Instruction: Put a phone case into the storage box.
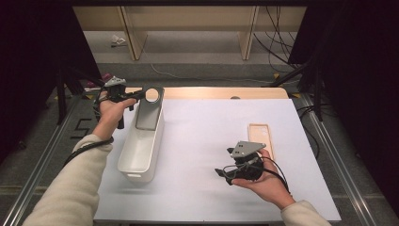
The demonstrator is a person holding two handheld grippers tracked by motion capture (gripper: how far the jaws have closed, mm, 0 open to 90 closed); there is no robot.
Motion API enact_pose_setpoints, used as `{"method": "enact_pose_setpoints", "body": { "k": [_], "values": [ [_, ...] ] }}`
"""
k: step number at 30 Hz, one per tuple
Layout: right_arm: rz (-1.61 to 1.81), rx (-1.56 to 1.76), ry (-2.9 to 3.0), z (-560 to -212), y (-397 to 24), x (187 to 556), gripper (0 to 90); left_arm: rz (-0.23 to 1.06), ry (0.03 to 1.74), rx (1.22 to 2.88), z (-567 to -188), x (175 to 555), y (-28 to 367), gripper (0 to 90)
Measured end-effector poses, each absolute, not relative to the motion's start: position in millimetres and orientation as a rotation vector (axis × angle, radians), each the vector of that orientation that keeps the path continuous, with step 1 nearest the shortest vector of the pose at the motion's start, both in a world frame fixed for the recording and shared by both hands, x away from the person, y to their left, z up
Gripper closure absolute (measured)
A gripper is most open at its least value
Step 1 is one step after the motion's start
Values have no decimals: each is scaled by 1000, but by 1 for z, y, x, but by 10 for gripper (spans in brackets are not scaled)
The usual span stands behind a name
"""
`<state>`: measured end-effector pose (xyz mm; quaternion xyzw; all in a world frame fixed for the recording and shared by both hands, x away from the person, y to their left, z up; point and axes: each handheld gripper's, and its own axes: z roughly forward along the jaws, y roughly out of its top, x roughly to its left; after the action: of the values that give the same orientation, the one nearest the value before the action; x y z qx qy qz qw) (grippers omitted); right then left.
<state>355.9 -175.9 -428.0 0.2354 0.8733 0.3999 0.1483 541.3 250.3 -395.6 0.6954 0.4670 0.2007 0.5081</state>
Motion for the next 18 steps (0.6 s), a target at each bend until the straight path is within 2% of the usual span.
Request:
{"method": "enact_pose_setpoints", "body": {
  "k": [18],
  "values": [
    [1147,676,2517,-428,-175,356,183,479,1147,1676,-398,542,253,806]
  ]
}}
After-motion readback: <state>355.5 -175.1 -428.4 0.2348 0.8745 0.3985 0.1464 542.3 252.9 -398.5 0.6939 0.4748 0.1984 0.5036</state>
